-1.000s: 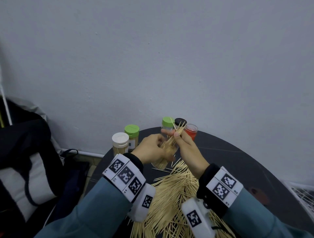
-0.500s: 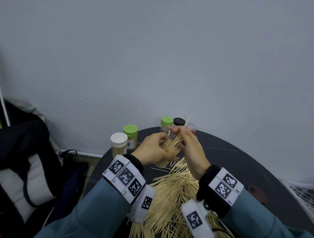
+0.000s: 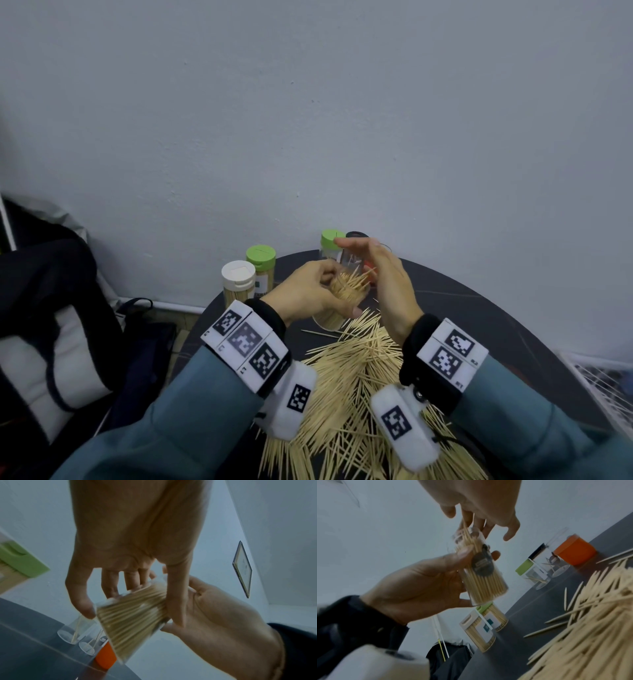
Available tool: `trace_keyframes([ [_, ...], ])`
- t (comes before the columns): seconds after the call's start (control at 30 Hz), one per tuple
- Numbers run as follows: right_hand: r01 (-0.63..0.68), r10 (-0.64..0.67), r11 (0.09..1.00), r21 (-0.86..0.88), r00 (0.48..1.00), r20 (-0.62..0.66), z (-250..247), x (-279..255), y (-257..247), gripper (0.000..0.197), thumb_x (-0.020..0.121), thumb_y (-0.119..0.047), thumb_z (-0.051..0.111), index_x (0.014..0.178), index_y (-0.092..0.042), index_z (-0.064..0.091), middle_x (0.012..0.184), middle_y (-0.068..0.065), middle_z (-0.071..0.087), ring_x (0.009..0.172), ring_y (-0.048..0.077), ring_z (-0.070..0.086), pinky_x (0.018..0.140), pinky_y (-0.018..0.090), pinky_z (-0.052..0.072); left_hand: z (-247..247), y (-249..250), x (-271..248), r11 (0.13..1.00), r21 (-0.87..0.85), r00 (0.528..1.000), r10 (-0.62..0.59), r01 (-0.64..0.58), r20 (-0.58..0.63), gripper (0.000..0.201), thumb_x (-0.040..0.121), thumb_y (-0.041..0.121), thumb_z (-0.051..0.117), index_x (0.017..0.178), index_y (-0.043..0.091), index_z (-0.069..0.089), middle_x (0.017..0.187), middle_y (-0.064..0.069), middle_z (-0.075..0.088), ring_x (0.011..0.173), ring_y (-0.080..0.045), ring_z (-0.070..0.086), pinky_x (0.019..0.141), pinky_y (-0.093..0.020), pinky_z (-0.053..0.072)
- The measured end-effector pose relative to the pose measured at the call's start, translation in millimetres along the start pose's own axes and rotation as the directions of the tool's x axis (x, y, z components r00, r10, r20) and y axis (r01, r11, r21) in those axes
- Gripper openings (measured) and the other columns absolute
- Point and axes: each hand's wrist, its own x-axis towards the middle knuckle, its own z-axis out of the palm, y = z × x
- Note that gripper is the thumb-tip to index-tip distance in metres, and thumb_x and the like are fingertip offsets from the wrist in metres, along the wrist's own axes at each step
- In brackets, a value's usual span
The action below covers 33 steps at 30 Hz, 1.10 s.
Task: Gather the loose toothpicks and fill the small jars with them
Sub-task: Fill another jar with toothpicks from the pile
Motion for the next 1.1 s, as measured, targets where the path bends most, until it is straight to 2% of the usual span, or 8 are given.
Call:
trace_keyframes([
  [0.07,-0.033,0.035,0.999,-0.038,0.999,0.039,1,-3,2,0.038,0.102,-0.023,0.027,0.111,-0.014,0.063,0.108,-0.017,0.060,0.101,-0.011,0.054,0.085,0.002,0.041,1,0,-1,1.000,-0.002,1.000,0.012,-0.012,0.003,0.042,0.068,-0.002,0.079,0.101,0.014,0.058,0.084,0.007,0.066,0.072,0.001,0.062,0.071,-0.015,0.047],
  [0.13,-0.089,0.092,0.995,-0.033,0.991,0.095,3,-7,7,0.031,0.102,-0.022,0.030,0.115,-0.023,0.058,0.118,-0.011,0.058,0.114,0.002,0.052,0.099,0.018,0.042,1,0,0,1.000,0.003,1.000,0.028,-0.028,-0.006,0.041,0.068,-0.004,0.078,0.100,0.013,0.059,0.082,0.007,0.067,0.072,0.002,0.063,0.070,-0.013,0.049],
  [0.3,-0.152,0.149,0.988,0.037,0.985,0.088,-1,-6,8,0.029,0.098,-0.029,0.038,0.122,-0.025,0.054,0.126,-0.003,0.057,0.121,0.011,0.051,0.107,0.036,0.038,1,0,-1,0.999,0.019,0.998,0.050,-0.050,-0.028,0.042,0.065,0.000,0.081,0.095,0.020,0.061,0.087,0.006,0.069,0.084,-0.006,0.064,0.083,-0.023,0.049],
  [0.53,-0.193,0.197,0.980,-0.041,0.965,0.172,-15,-7,8,0.029,0.092,-0.016,0.051,0.119,-0.027,0.055,0.128,0.000,0.056,0.123,0.018,0.050,0.108,0.039,0.037,-5,1,-5,0.998,0.004,0.996,0.069,-0.069,-0.063,0.044,0.065,-0.001,0.081,0.099,0.017,0.061,0.087,0.008,0.066,0.081,0.001,0.060,0.066,-0.006,0.047],
  [0.7,-0.209,0.222,0.975,-0.081,0.950,0.221,-17,-9,7,0.039,0.087,-0.013,0.060,0.123,-0.025,0.052,0.128,0.003,0.054,0.122,0.019,0.050,0.105,0.041,0.041,-4,-1,-10,0.995,0.076,0.998,0.065,-0.065,-0.002,0.051,0.061,0.002,0.084,0.105,0.008,0.061,0.103,-0.007,0.068,0.098,-0.015,0.063,0.084,-0.023,0.050],
  [0.83,-0.205,0.217,0.975,-0.081,0.958,0.186,-18,-8,8,0.032,0.086,-0.031,0.056,0.118,-0.031,0.055,0.127,0.000,0.056,0.119,0.016,0.052,0.106,0.038,0.039,-8,-2,-12,0.992,0.099,0.997,0.073,-0.072,-0.007,0.050,0.062,0.004,0.084,0.106,0.010,0.061,0.104,-0.005,0.068,0.099,-0.013,0.062,0.083,-0.020,0.049],
  [0.97,-0.195,0.216,0.973,-0.121,0.956,0.198,-20,-9,11,0.031,0.093,-0.020,0.051,0.124,-0.025,0.051,0.132,0.000,0.052,0.124,0.014,0.047,0.100,0.025,0.041,-10,-1,-13,0.994,0.091,0.998,0.059,-0.059,0.002,0.049,0.063,0.003,0.083,0.106,0.013,0.061,0.105,-0.005,0.068,0.102,-0.017,0.062,0.088,-0.025,0.049],
  [1.1,-0.199,0.225,0.972,-0.128,0.947,0.232,-15,-11,13,0.033,0.093,-0.018,0.052,0.125,-0.021,0.049,0.131,0.003,0.052,0.123,0.015,0.048,0.102,0.028,0.042,-6,-2,-11,0.993,0.097,0.998,0.066,-0.068,0.023,0.049,0.063,0.002,0.083,0.106,0.010,0.060,0.104,-0.006,0.069,0.100,-0.016,0.064,0.082,-0.020,0.050],
])
